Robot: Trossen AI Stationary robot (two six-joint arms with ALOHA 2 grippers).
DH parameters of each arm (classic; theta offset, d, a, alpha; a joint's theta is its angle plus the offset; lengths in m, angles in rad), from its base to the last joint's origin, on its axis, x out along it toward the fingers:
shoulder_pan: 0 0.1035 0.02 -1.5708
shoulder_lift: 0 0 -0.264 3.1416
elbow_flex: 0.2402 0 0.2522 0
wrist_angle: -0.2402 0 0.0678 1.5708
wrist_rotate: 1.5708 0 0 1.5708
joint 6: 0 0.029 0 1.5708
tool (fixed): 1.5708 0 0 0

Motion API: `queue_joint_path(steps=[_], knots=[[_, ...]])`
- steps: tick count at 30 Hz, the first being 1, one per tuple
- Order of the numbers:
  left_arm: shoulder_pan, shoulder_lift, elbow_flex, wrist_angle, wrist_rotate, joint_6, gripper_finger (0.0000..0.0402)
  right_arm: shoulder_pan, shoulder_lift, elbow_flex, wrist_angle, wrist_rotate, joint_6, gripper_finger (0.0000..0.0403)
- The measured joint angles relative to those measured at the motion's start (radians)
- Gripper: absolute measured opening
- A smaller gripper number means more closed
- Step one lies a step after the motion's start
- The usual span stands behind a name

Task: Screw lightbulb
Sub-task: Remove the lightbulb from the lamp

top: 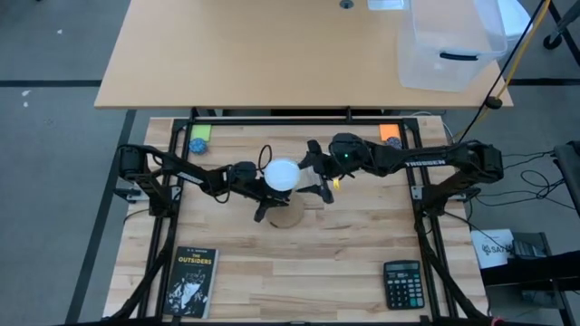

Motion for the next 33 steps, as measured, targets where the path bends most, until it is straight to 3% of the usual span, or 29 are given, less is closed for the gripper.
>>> queue_joint_path(steps=[5,9,12,17,24,33], knots=[[0.0,-0.001,0.0,0.006,-0.021,0.0,0.0071,0.04,-0.029,0.0,-0.137,0.081,0.035,0.0302],[0.0,-0.001,0.0,0.013,-0.072,0.0,0.0071,0.098,-0.027,-0.001,-0.136,0.167,0.074,0.0302],[0.0,-0.002,0.001,0.014,-0.116,0.0,0.0071,0.16,-0.019,-0.003,-0.108,0.327,0.075,0.0302],[0.0,-0.002,0.002,0.016,-0.202,-0.008,0.0071,0.236,0.027,-0.043,0.093,0.632,0.049,0.0302],[0.0,-0.003,0.002,0.016,-0.333,-0.057,0.0071,0.258,0.142,-0.054,0.306,0.826,0.114,0.0302],[0.0,-0.003,0.002,0.014,-0.34,-0.079,0.0071,0.272,0.265,-0.055,0.691,0.975,0.067,0.0302]])
